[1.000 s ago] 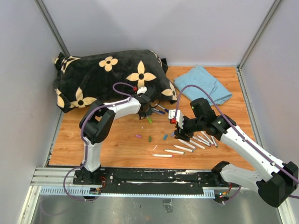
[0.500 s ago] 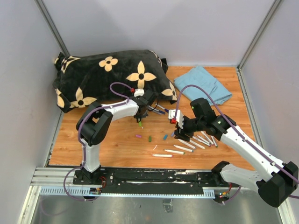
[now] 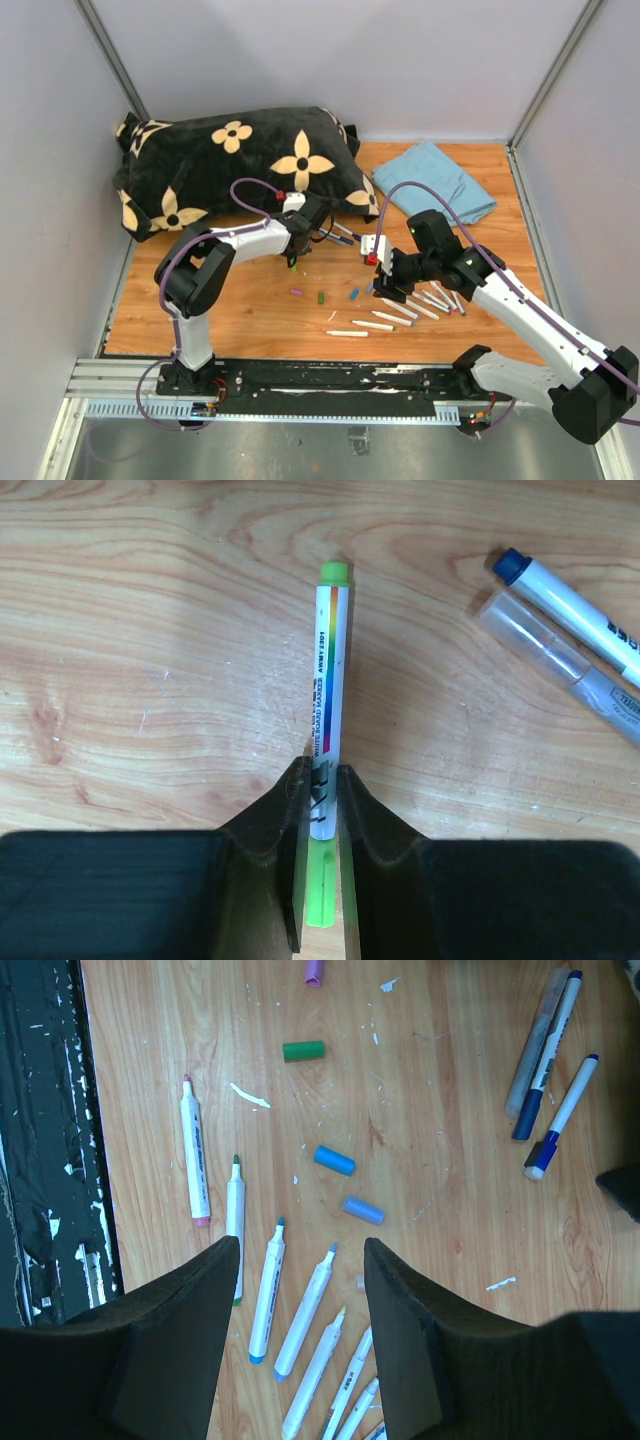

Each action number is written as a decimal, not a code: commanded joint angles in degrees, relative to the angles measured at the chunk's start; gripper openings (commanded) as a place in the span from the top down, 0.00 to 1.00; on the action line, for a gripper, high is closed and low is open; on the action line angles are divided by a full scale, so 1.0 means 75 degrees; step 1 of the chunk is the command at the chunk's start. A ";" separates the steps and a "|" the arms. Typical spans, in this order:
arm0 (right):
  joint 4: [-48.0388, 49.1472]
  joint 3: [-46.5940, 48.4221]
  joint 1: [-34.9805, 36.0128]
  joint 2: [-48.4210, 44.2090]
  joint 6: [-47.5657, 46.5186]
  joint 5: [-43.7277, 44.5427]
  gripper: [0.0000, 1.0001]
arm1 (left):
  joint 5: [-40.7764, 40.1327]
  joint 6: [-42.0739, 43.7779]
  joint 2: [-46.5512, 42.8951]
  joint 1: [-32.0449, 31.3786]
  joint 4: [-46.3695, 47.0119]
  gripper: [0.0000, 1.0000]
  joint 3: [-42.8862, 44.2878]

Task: Open the pen caps
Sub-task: Move the pen to the center of the board.

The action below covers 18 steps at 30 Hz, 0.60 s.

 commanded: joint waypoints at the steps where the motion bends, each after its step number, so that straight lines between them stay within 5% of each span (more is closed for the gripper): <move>1: 0.0051 -0.0129 -0.0160 -0.0021 -0.0020 -0.0057 0.46 | 0.0207 0.0285 -0.0178 0.0200 -0.0028 0.81 -0.0442; 18: 0.0041 -0.0136 -0.0164 -0.0011 -0.0021 -0.0067 0.46 | 0.0781 0.0985 -0.0755 0.0416 0.0745 0.79 -0.1234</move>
